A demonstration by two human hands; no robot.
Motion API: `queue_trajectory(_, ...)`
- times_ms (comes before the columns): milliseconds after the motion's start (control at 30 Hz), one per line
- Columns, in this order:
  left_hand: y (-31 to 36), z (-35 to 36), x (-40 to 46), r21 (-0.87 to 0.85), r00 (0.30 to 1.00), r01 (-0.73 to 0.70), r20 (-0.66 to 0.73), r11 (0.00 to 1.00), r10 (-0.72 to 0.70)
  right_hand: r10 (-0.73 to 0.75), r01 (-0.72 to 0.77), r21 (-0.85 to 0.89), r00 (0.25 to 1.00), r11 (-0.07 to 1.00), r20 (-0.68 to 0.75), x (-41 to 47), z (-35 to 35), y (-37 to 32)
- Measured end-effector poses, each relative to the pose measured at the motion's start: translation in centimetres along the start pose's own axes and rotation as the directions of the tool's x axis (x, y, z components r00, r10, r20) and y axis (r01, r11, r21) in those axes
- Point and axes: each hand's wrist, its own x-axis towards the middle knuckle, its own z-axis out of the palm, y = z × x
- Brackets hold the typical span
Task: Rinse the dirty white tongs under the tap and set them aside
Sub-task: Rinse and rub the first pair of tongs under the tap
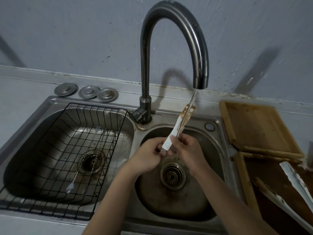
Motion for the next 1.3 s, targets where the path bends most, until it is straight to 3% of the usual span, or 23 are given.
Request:
queue_trajectory(133,0.2,0.2,0.3,-0.030,0.998,0.058,-0.027,0.998,-0.059,0.057,-0.058,0.019,0.996,0.998,0.064,-0.3,-0.3,-0.2)
queue_trajectory(267,0.5,0.5,0.6,-0.098,0.996,0.089,-0.016,0.991,-0.091,0.062,-0.054,0.145,0.997,0.988,-0.050,-0.2,-0.3,-0.6)
queue_trajectory(367,0.5,0.5,0.8,-0.093,0.994,0.096,-0.047,0.991,-0.101,0.040,-0.037,0.162,0.999,0.986,-0.019,-0.5,-0.5,-0.9)
queue_trajectory(533,0.2,0.8,0.7,0.072,0.992,0.053,-0.122,0.996,-0.044,0.068,-0.068,-0.012,0.998,0.998,-0.001,-1.2,-0.5,-0.2)
queue_trajectory(600,-0.2,0.7,0.9,0.136,0.979,0.061,-0.201,0.989,-0.033,-0.036,0.032,-0.226,0.999,0.974,-0.014,-1.6,-0.6,0.1)
queue_trajectory(633,-0.5,0.5,0.9,0.177,0.969,0.066,-0.245,0.982,-0.021,-0.153,0.142,-0.385,0.988,0.912,0.002,-2.0,-0.7,0.2)
queue_trajectory(700,-1.3,0.0,0.8,0.287,0.945,0.070,-0.327,0.955,0.029,-0.430,0.360,-0.696,0.899,0.622,0.082,-2.7,-1.3,0.5)
queue_trajectory(767,-2.0,-0.5,0.2,0.402,0.909,0.065,-0.402,0.913,0.112,-0.559,0.447,-0.811,0.809,0.379,0.185,-3.1,-1.8,0.7)
queue_trajectory(900,-2.6,-1.1,-0.8,0.538,0.846,0.106,-0.491,0.836,0.209,-0.561,0.534,-0.806,0.761,0.256,0.326,-3.4,-1.4,0.6)
queue_trajectory(1000,-2.1,-1.0,-0.9,0.625,0.859,0.094,-0.445,0.775,0.254,-0.487,0.601,-0.775,0.745,0.195,0.455,-3.3,-0.4,0.8)
queue_trajectory(1133,-1.9,-0.8,-1.1,0.666,0.861,0.070,-0.417,0.743,0.292,-0.465,0.571,-0.800,0.768,0.184,0.441,-2.4,-0.6,1.3)
queue_trajectory(1300,-2.8,-0.9,-1.4,0.669,0.877,0.077,-0.398,0.739,0.270,-0.328,0.294,-0.893,0.927,0.340,0.181,-0.4,-3.0,1.8)
